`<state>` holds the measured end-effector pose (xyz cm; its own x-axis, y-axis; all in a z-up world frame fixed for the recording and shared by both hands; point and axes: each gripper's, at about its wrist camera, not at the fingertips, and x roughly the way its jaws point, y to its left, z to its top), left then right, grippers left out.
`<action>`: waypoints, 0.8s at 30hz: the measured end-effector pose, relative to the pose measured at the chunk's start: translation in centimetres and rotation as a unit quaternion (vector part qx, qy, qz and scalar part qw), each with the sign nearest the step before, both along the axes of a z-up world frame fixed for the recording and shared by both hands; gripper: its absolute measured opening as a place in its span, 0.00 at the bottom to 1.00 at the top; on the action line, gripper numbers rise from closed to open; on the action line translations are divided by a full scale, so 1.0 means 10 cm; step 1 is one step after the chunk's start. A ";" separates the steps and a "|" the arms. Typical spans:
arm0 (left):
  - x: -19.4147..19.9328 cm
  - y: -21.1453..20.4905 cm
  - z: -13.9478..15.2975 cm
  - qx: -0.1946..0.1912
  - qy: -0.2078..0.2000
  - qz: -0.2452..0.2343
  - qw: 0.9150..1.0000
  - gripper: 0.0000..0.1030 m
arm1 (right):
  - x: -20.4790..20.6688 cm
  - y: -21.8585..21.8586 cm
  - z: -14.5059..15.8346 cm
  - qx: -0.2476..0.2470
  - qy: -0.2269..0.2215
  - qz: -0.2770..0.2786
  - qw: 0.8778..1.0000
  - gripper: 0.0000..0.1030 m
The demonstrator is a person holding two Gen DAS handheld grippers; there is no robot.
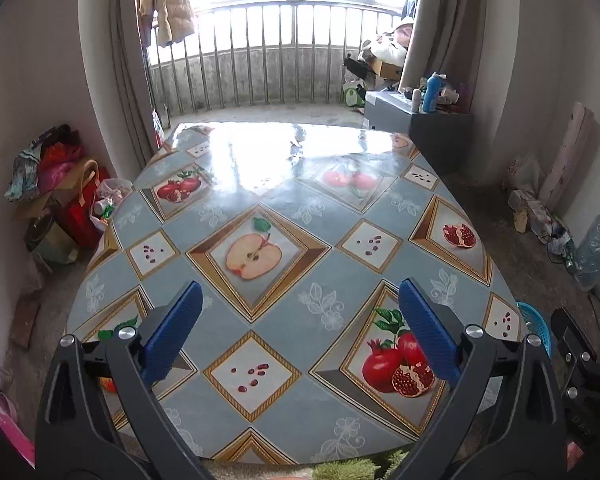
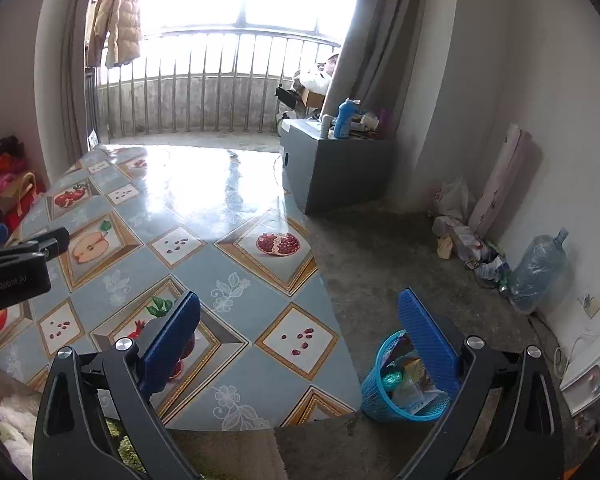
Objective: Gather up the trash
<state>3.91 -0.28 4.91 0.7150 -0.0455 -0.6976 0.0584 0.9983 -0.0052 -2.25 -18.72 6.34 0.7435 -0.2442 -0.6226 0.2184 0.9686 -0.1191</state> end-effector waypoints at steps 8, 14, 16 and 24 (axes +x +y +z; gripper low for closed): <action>-0.13 -0.08 -0.19 -0.003 0.035 -0.007 0.999 0.91 | -0.07 -0.23 -0.31 0.061 0.059 -0.027 0.996 0.94; -0.09 -0.19 -0.37 0.018 0.068 -0.023 0.997 0.91 | -0.13 -0.27 -0.40 0.044 0.074 -0.036 0.996 0.94; -0.07 -0.23 -0.42 0.022 0.079 -0.026 0.996 0.91 | -0.10 -0.31 -0.43 0.042 0.081 -0.039 0.995 0.94; -0.05 -0.30 -0.44 0.028 0.081 -0.036 0.996 0.91 | -0.08 -0.42 -0.47 0.033 0.091 -0.054 0.994 0.94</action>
